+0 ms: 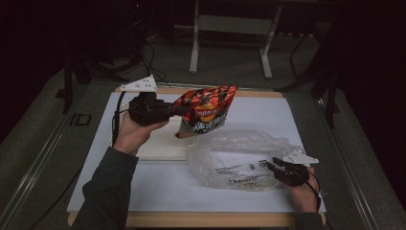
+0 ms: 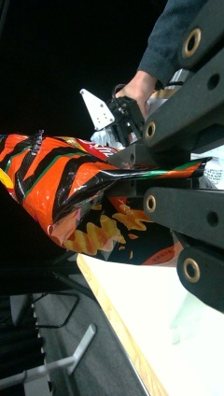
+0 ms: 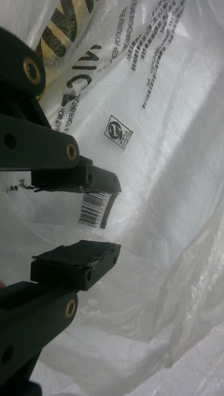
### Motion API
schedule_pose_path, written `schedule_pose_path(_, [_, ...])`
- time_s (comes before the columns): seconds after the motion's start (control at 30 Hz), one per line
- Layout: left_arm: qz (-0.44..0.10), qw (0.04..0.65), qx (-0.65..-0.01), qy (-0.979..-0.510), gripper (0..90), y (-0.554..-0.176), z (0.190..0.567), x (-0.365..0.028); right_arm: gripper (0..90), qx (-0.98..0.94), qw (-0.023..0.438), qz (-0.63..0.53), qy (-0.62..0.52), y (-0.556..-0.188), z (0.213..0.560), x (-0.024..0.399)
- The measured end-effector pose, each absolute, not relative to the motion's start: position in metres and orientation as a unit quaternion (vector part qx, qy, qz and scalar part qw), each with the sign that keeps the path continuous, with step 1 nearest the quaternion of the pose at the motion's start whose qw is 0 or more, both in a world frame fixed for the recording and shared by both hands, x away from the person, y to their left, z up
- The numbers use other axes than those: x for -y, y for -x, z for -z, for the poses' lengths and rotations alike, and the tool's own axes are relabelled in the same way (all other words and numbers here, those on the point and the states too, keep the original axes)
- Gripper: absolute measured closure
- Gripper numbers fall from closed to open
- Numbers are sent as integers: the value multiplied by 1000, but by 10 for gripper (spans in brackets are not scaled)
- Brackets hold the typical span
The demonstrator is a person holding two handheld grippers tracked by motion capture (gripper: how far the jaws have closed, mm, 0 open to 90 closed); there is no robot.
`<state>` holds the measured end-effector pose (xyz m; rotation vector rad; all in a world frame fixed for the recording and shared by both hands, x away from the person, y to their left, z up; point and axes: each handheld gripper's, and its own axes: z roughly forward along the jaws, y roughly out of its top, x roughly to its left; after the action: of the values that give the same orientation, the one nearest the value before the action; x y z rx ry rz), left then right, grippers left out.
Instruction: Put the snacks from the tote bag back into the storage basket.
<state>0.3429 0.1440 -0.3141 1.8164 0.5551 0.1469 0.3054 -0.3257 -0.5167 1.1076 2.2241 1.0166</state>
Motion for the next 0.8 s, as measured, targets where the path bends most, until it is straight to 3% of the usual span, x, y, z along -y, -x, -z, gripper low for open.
schedule_pose_path(0.8, [-63,583,-263,-766,891,-351,320,-163,635,-805,222,-374,-403,-302,520,326])
